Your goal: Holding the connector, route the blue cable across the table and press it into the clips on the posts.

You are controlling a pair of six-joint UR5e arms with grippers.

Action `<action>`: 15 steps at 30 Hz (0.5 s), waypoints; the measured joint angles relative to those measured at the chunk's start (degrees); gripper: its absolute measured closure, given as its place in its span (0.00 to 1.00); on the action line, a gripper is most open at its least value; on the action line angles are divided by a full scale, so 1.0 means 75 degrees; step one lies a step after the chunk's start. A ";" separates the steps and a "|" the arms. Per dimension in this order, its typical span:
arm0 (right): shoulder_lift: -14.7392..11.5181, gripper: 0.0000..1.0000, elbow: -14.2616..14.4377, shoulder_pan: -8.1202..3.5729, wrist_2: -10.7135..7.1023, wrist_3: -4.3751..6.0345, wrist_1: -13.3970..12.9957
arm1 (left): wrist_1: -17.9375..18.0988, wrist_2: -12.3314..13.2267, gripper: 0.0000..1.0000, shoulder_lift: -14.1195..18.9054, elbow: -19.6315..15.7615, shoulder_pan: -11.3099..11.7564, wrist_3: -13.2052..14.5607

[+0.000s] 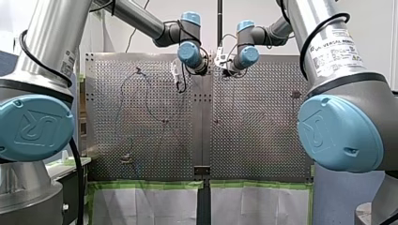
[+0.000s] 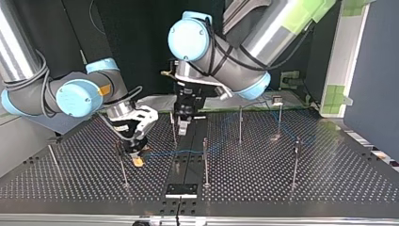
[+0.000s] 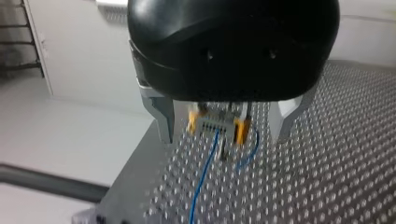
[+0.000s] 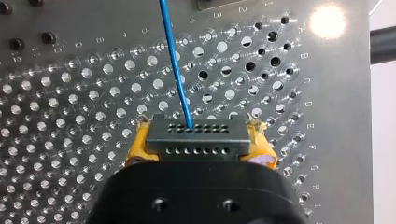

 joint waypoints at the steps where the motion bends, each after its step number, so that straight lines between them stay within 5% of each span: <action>1: 0.0000 1.00 0.0001 -0.0001 0.0000 0.0000 0.0000 | -0.0006 0.0001 0.00 -0.0044 0.0052 0.0047 0.0002; 15: 0.0009 1.00 0.0002 0.0001 0.0000 0.0007 0.0001 | -0.0129 -0.0028 0.00 -0.0598 0.0933 0.0230 0.0017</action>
